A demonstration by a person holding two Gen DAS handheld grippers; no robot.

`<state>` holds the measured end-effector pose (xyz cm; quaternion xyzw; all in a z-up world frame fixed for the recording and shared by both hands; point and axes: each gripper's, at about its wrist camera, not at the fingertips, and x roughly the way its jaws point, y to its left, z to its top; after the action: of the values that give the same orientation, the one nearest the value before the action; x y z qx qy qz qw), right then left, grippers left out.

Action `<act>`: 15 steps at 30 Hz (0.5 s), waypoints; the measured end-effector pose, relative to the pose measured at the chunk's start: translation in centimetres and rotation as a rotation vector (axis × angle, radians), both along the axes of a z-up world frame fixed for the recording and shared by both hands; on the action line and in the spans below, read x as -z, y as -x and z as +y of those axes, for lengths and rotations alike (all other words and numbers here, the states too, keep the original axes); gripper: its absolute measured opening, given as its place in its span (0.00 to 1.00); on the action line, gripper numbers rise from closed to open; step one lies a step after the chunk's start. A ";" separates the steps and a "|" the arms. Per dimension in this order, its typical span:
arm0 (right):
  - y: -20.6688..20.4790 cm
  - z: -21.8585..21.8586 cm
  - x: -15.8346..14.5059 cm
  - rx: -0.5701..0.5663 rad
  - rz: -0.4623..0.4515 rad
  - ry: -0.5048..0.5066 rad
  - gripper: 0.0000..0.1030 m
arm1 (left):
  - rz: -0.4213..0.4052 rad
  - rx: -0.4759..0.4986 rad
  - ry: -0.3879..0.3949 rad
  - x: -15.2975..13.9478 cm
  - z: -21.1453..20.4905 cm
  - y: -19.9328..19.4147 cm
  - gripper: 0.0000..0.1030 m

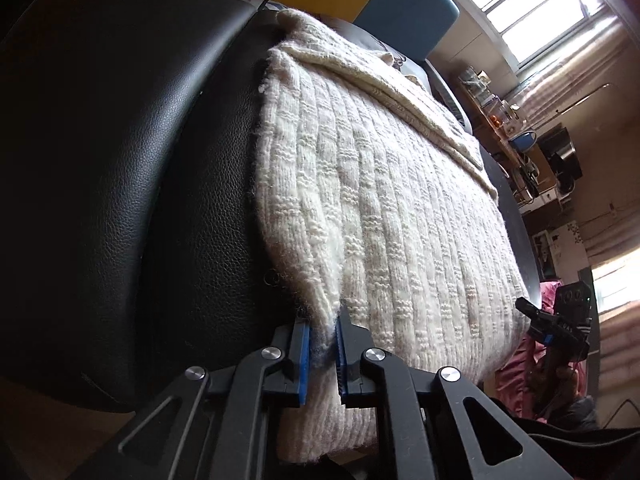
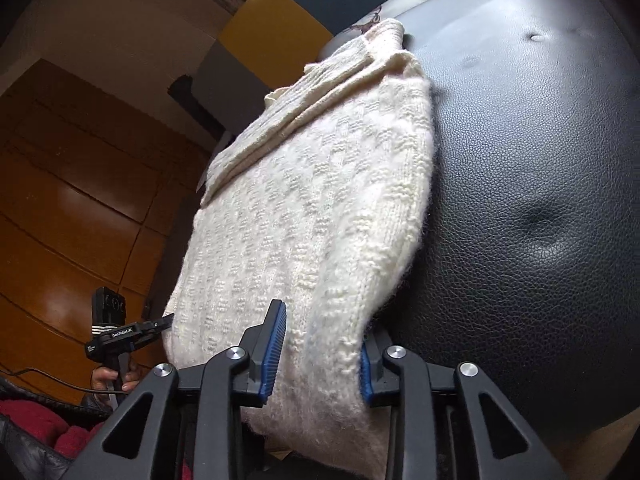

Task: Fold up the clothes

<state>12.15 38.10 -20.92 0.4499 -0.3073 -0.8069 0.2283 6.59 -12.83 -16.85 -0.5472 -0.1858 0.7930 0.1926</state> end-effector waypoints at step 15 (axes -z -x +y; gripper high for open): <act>-1.4 -2.0 -1.0 -0.129 -0.058 -0.122 0.12 | 0.001 -0.060 -0.075 0.1 -0.6 -0.3 0.09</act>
<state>13.52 36.12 -19.94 0.5049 -0.2346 -0.7943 0.2431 6.85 -13.40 -16.97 -0.5334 -0.2314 0.7913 0.1893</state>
